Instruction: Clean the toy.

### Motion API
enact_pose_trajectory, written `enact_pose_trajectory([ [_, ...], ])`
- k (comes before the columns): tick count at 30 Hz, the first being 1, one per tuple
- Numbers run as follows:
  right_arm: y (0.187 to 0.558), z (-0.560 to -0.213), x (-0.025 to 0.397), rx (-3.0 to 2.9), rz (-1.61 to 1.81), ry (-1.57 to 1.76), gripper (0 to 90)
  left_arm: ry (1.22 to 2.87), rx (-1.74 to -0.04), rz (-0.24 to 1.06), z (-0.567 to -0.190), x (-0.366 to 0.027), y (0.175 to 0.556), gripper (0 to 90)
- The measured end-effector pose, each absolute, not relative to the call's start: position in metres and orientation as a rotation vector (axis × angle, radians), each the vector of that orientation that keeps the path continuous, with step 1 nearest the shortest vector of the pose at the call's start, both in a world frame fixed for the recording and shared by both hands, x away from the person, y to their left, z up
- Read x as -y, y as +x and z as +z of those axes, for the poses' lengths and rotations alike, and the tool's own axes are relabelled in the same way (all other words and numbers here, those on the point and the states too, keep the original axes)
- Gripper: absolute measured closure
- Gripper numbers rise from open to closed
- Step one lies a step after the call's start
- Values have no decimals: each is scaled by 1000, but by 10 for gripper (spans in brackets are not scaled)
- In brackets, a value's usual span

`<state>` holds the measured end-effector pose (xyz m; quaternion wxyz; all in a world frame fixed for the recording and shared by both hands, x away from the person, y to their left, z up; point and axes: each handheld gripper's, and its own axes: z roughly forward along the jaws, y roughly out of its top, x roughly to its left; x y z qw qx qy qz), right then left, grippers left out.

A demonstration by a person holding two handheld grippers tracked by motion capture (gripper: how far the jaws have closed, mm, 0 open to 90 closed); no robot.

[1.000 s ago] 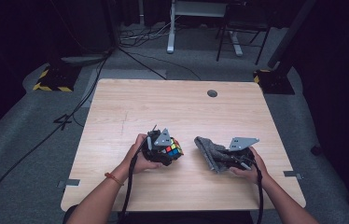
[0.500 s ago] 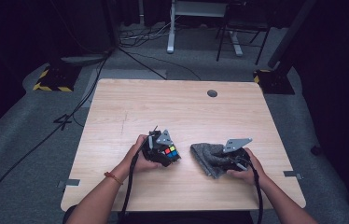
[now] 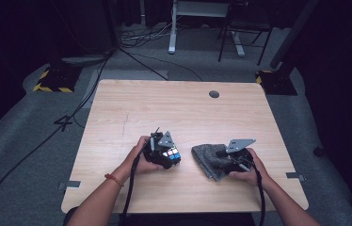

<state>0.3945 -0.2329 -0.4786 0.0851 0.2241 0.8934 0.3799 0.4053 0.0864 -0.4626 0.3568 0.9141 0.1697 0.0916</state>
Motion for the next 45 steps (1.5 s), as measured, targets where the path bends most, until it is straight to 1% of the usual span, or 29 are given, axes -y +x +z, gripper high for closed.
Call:
enact_pose_trajectory([
  [4,392,-473,232,-2658,1136,635,349,2332,-444,273,-456,-91,400,250],
  [5,391,-470,231,-2644,1153,626,343,2328,-448,280,-454,-92,399,243],
  [7,389,-466,231,-2632,1166,618,316,2333,-447,306,-451,-94,396,204],
  [11,384,-460,231,-2615,1160,587,281,2333,-458,315,-447,-100,390,159],
  [20,376,-442,239,-2567,1129,531,287,2326,-415,445,-430,-107,376,163],
  [26,374,-434,245,-2557,1109,540,293,2369,-393,521,-426,-119,361,167],
  [31,366,-432,257,-2555,1036,545,293,2367,-412,547,-425,-135,353,170],
  [36,357,-434,280,-2521,1043,604,293,2377,-463,572,-430,-152,346,170],
  [45,347,-448,319,-2477,1020,725,293,2372,-568,571,-443,-188,335,170],
])
